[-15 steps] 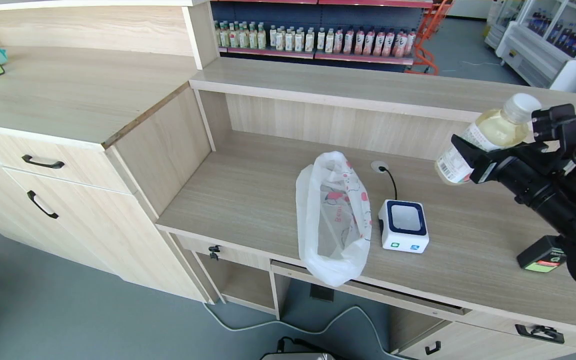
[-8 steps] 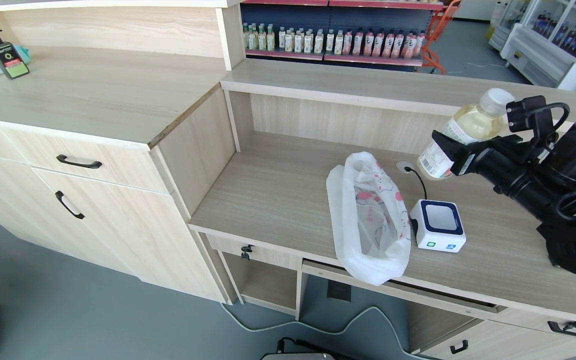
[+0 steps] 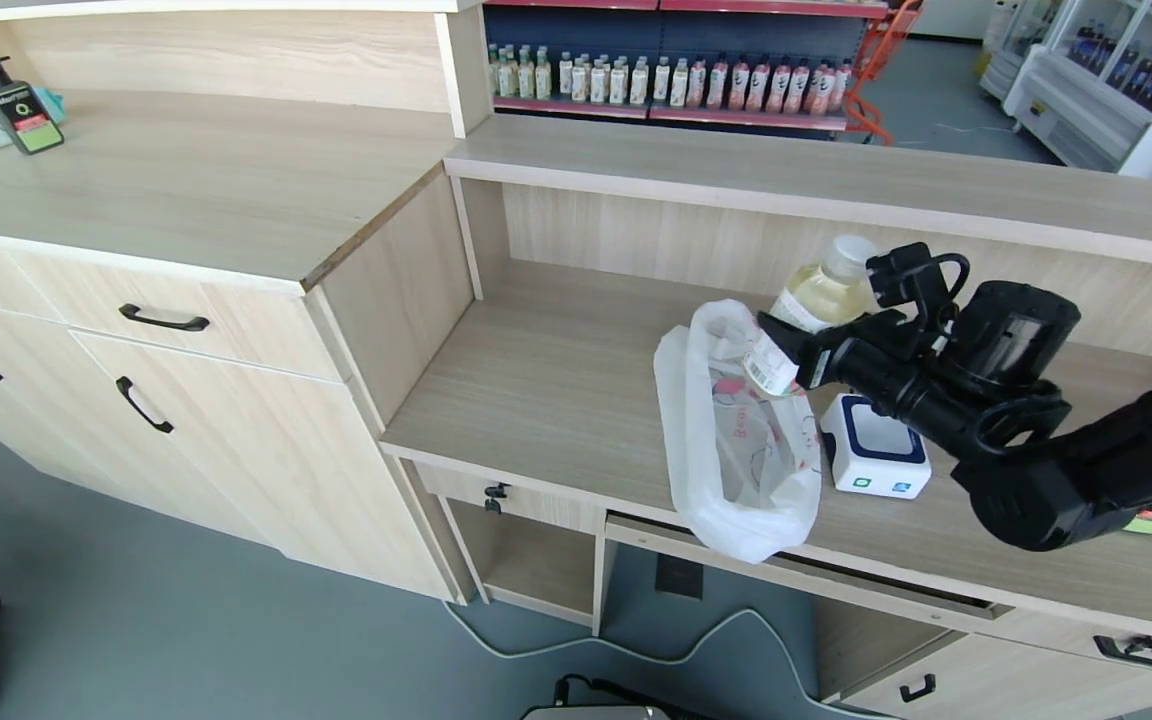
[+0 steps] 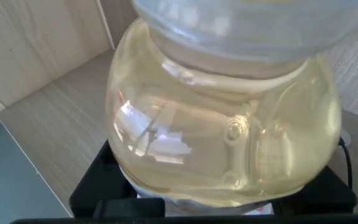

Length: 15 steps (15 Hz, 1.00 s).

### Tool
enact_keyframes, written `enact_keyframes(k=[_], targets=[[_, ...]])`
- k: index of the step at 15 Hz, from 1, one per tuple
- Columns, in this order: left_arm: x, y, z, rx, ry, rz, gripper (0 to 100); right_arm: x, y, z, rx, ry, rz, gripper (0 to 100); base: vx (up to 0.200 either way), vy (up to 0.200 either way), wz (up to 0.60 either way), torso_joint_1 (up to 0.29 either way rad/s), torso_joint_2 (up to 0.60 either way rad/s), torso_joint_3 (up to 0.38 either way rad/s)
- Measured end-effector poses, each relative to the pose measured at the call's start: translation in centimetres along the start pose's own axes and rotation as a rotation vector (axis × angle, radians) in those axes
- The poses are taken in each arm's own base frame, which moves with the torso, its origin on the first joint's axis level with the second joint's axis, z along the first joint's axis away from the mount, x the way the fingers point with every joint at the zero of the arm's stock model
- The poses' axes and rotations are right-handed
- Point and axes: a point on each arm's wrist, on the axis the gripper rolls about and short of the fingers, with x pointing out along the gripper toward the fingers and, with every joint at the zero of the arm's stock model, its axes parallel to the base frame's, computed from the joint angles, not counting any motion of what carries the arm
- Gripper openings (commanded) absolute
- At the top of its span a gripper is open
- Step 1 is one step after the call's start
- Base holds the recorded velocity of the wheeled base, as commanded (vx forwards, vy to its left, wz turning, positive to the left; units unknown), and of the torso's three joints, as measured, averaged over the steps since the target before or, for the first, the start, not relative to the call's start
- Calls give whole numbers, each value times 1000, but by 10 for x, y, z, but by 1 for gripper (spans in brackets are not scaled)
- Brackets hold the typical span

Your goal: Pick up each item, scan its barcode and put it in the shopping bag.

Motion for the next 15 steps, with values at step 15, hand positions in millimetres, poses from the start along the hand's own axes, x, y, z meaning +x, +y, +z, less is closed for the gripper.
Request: enact_keyframes(k=[15], targets=[[0,0,0,-1,0,0,100,18,27,-105,21,91,85,0,0,0,0,0,0,0]])
